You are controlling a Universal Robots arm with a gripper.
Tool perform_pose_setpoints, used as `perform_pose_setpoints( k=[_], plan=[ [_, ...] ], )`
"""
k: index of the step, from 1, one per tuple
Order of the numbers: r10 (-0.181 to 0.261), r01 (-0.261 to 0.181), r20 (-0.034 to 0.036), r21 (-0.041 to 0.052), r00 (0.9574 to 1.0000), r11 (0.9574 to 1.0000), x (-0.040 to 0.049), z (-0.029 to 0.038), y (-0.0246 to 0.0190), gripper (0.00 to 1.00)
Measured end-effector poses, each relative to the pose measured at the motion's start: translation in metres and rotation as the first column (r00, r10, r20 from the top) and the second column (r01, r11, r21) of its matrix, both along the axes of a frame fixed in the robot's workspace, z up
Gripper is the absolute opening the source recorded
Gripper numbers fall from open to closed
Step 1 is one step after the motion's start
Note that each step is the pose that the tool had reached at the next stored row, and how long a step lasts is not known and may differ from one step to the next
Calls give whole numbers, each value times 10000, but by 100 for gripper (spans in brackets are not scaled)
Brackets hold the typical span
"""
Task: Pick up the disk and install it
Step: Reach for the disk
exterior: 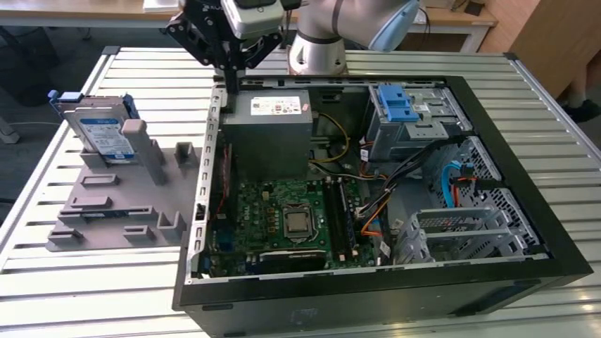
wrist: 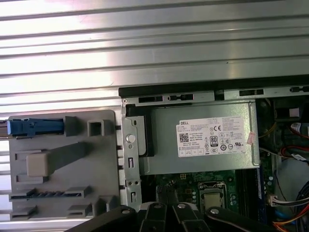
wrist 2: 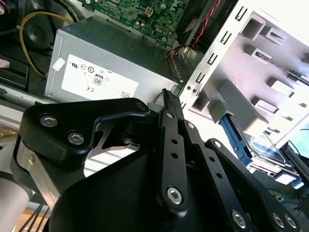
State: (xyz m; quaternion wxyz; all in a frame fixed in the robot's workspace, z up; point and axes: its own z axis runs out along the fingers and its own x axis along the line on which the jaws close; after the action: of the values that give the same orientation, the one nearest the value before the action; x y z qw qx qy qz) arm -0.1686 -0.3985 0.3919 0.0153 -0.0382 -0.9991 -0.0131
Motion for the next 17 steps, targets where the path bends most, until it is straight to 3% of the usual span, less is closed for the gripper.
perform_pose_setpoints(
  k=[17],
  plan=[
    [0, 0, -230, 0, 9997, 10000, -70, -10, 0, 11]
  ],
)
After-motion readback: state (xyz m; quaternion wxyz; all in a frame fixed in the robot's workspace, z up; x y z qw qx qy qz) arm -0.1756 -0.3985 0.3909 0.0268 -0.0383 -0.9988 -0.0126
